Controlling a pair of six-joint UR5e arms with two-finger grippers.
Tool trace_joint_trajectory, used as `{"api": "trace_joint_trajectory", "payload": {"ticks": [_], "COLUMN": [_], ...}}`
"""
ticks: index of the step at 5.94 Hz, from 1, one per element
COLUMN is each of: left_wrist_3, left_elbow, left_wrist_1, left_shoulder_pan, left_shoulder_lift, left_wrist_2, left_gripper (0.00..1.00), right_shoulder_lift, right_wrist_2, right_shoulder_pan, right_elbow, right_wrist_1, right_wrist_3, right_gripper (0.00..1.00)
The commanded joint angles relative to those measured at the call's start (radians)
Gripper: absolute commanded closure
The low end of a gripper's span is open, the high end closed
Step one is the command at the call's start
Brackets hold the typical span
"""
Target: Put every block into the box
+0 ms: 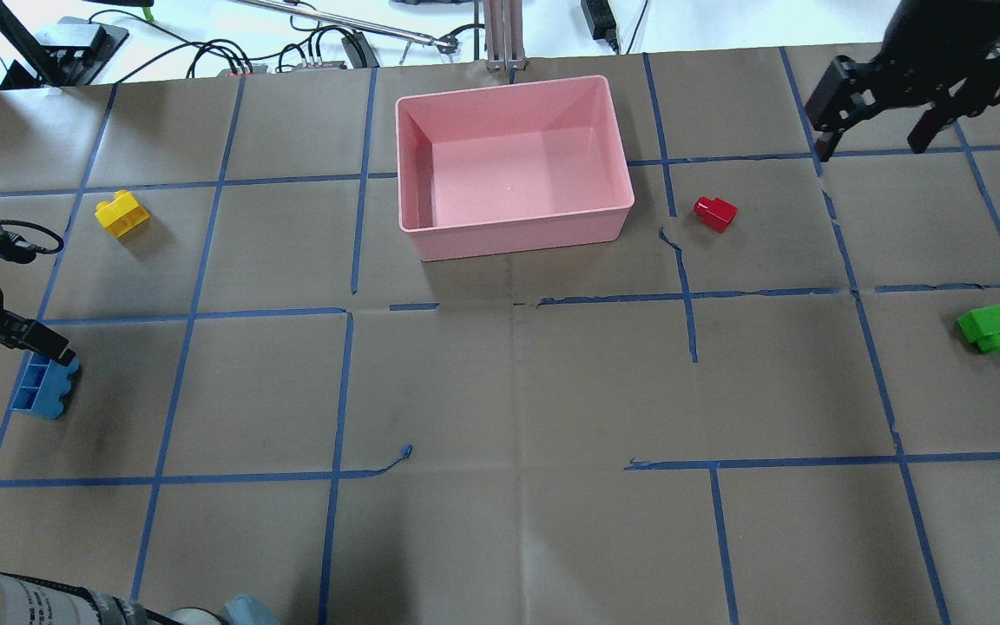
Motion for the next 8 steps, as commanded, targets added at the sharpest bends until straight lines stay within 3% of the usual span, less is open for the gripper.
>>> {"api": "trace_joint_trajectory", "payload": {"ticks": [1, 2, 3, 4, 5, 6, 8], "left_wrist_3": [0.004, 0.004, 0.004, 0.006, 0.012, 0.009, -0.010], "left_elbow": [-0.017, -0.017, -0.012, 0.001, 0.021, 0.093, 0.292], "left_wrist_1": [0.031, 0.031, 0.026, 0.005, -0.016, -0.120, -0.223], "left_shoulder_pan": [0.012, 0.012, 0.012, 0.006, -0.023, -0.133, -0.393], "left_shoulder_lift": [-0.038, -0.036, -0.033, -0.019, -0.003, 0.032, -0.008], "left_wrist_2": [0.023, 0.025, 0.025, 0.022, 0.011, 0.005, -0.116], "left_gripper": [0.22, 0.59, 0.87, 0.99, 1.00, 1.00, 1.00], "right_shoulder_lift": [0.048, 0.081, 0.135, 0.193, 0.241, 0.264, 0.269], "right_wrist_2": [-0.039, -0.066, -0.064, -0.065, -0.068, -0.070, -0.070], "right_shoulder_pan": [-0.197, -0.285, -0.355, -0.376, -0.376, -0.378, -0.400], "right_elbow": [0.001, -0.001, 0.001, 0.012, 0.062, 0.166, 0.355], "right_wrist_1": [-0.089, -0.171, -0.185, -0.187, -0.281, -0.428, -0.641], "right_wrist_3": [-0.265, -0.421, -0.500, -0.495, -0.482, -0.467, -0.412], "right_gripper": [0.00, 0.00, 0.00, 0.00, 0.00, 0.00, 0.00]}}
